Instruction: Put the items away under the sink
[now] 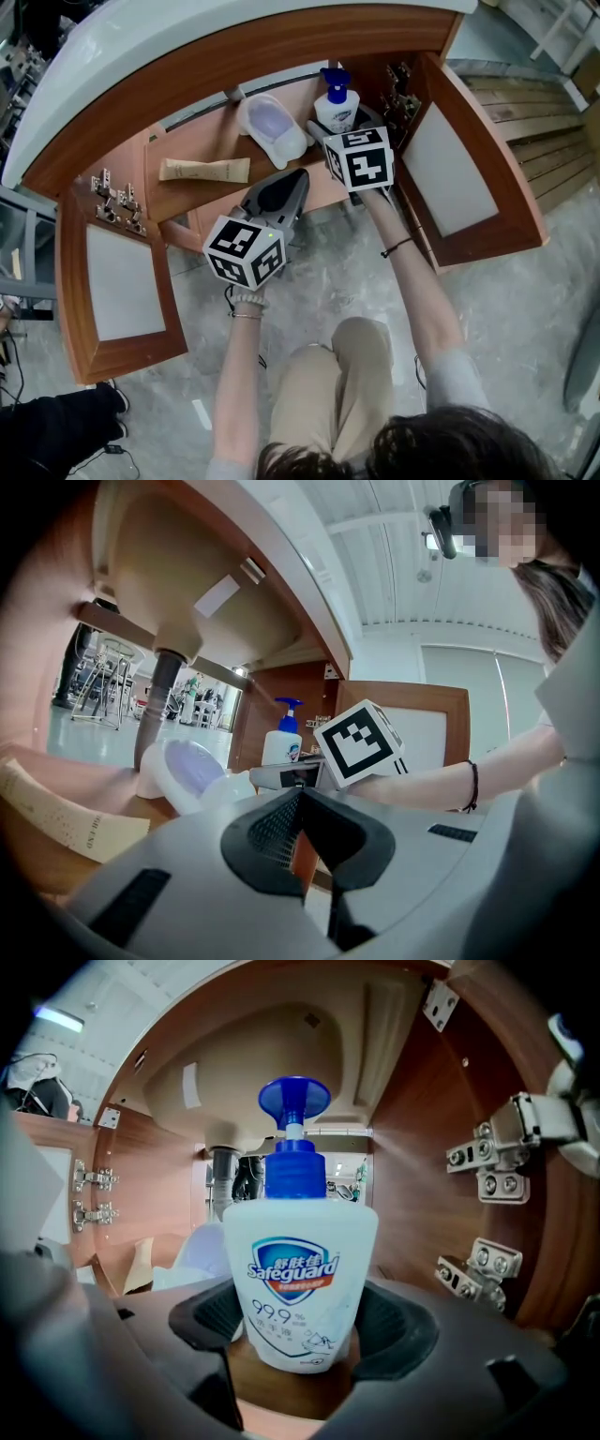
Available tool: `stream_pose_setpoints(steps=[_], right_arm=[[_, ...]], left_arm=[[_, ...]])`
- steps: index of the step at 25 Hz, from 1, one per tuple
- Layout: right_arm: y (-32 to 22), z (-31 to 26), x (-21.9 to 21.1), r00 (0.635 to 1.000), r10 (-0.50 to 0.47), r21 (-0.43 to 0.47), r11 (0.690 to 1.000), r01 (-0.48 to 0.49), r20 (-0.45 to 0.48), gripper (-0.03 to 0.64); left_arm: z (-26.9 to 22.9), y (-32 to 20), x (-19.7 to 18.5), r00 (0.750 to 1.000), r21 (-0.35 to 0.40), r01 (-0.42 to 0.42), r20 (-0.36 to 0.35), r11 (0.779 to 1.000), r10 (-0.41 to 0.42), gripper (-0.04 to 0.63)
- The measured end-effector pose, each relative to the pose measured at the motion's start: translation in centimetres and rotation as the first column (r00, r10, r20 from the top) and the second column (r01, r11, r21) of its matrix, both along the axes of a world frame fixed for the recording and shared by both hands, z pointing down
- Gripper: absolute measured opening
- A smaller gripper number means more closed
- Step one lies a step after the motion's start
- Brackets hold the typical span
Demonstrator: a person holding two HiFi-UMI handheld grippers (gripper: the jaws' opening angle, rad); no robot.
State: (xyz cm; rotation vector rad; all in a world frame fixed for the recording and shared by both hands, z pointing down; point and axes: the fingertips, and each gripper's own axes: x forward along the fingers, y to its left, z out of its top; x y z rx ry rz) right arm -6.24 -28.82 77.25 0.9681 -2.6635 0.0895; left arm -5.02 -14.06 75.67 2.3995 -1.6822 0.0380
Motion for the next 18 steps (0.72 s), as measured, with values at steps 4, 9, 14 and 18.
stream_pose_setpoints(steps=[4,9,14,18], right_arm=[[-0.41,0.12,-0.14,1.000,0.008,0.005,1.000,-0.008,0.024,0.360],[-0.58,0.09,-0.11,0.999,0.022,0.001,1.000,-0.022,0.047,0.360],[-0.18,0.00,-0.10,0.998,0.016,0.041,0.999,-0.018,0.056,0.360],[-0.15,-0.25,-0.09,0.998,0.020,0.062,0.998,-0.024,0.062,0.360]], left_arm=[[0.30,-0.35,0.07,1.000,-0.001,-0.004,0.000,1.000,0.004,-0.003],[0.44,-0.41,0.15,1.000,-0.014,-0.005,-0.013,1.000,0.005,-0.003],[0.65,-0.03,0.00,1.000,-0.039,0.003,-0.028,0.999,-0.004,-0.003],[0.52,0.06,-0.13,0.999,-0.054,0.007,-0.038,0.999,-0.009,-0.003]])
